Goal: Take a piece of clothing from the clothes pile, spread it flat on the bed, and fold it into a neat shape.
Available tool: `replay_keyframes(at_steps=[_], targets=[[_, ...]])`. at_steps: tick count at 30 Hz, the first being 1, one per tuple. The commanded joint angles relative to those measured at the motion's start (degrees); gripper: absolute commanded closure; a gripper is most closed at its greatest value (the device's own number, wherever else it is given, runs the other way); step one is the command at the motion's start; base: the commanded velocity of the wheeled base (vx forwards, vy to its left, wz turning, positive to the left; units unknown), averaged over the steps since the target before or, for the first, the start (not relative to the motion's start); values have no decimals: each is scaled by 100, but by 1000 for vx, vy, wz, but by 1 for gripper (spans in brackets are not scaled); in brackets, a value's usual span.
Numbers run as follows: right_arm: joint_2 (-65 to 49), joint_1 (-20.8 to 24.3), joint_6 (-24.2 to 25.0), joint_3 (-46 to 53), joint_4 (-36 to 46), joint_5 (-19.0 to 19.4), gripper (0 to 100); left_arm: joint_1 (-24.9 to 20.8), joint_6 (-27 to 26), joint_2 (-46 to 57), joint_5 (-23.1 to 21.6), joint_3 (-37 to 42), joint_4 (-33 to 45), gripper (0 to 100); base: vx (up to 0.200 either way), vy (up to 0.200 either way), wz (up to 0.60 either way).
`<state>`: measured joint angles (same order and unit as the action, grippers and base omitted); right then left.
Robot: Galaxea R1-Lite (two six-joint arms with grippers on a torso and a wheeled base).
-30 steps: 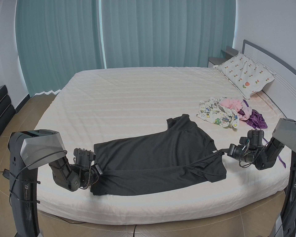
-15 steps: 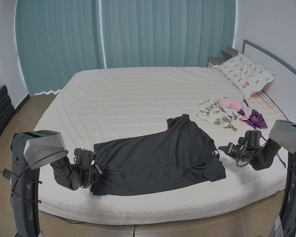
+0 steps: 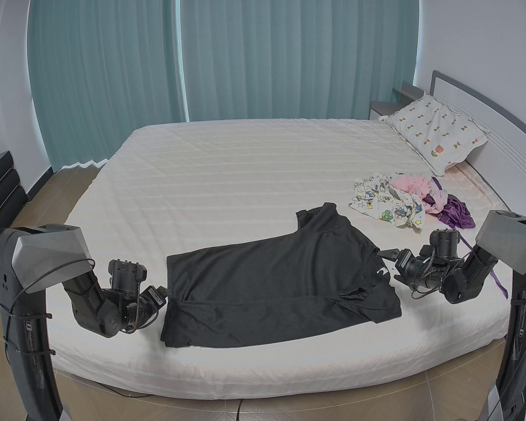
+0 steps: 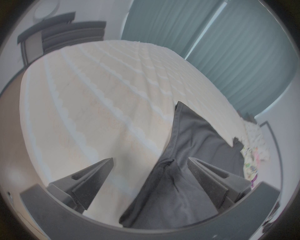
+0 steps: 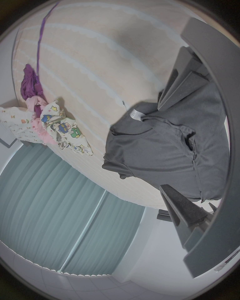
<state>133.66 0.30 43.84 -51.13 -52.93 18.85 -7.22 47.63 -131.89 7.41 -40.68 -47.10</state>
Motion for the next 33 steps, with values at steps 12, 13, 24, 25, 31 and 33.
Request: replay_keyframes(at_steps=[12,13,24,25,31,33], targets=[[732,681,283,-899,635,-830,0,36,845,366,-469,1045,-1082,0,0,0,0],[785,690,283,-961,653,-856,0,27,845,348,-469,1106,-1187,0,0,0,0],[987,690,274,-1321,1004,-953,0,1,836,295,-478,1168,-1275,0,0,0,0],[987,690,274,-1321,1013,-962,0,1,836,295,-478,1168,-1275,0,0,0,0],[987,708,257,-1426,1189,-1085,100,1,836,295,-478,1168,-1275,0,0,0,0],[996,708,248,-1470,1259,-1164,100,1,845,295,-478,1168,-1275,0,0,0,0]])
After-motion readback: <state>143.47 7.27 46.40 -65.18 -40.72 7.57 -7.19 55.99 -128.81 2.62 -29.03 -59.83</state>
